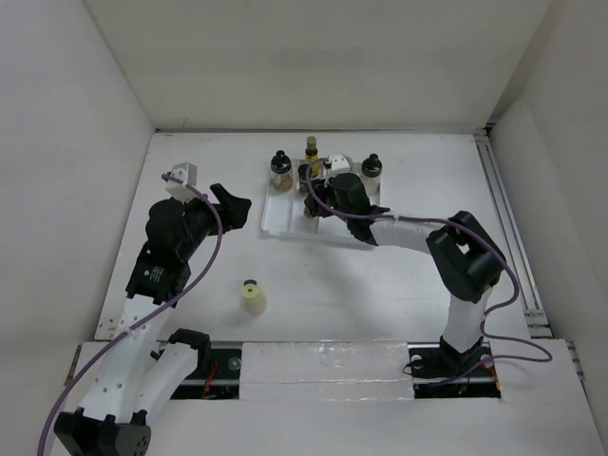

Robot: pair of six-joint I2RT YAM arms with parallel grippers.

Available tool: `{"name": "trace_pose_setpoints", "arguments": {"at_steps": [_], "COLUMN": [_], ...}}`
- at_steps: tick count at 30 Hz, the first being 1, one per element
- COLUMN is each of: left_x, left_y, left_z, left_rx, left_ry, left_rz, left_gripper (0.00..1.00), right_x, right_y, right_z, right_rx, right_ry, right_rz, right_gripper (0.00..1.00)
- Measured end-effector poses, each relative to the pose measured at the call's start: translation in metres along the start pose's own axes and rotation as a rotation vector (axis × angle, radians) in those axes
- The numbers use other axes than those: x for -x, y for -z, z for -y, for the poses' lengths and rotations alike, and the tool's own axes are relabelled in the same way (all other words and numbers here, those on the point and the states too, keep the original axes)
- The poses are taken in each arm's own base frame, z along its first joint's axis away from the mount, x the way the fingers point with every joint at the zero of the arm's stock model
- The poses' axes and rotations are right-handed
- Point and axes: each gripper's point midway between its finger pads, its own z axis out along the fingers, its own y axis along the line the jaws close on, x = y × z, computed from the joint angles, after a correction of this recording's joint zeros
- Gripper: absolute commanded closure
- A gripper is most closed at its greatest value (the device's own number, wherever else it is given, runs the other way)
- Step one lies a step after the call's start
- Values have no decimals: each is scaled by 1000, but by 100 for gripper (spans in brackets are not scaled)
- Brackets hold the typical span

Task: Organize the condiment bottles

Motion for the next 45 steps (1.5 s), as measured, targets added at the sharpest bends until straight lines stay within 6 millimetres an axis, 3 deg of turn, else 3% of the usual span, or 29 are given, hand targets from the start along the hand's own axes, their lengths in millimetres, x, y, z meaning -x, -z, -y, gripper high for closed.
{"name": "trace_pose_setpoints", "arguments": {"at_steps": [3,13,20,24,30,33,37,38,41,43,45], "left_x": [0,0,1,1,1,1,1,2,6,12,23], "left_y": [1,2,3,3,3,3,3,3,7,14,23], "left_z": [2,3,3,3,3,3,3,4,4,3,3], "left_rx": [-10,-16,-18,-18,-18,-18,-18,-19,-16,-2,10], "left_ry": [-5,-11,-11,-11,-11,-11,-11,-12,-13,-12,-8], "left_rz": [0,-2,2,2,2,2,3,6,26,62,117], "left_gripper": [25,25,25,25,25,25,25,25,25,25,25], "right_x": [-6,9,-7,-13,-10,7,60,74,103,100,78], "right_y": [-12,-30,-32,-34,-30,-15,15,25,55,76,96], "right_z": [2,-5,1,2,2,-2,-20,-27,-56,-83,-114], "right_rx": [-18,-80,-124,-133,-139,-131,-84,-63,33,137,254], "right_ry": [5,38,63,67,70,67,48,43,40,52,78], "right_rz": [-28,2,-30,-41,-38,-19,81,108,169,166,124], "right_gripper": [55,50,45,39,21,15,15,17,50,81,81]}}
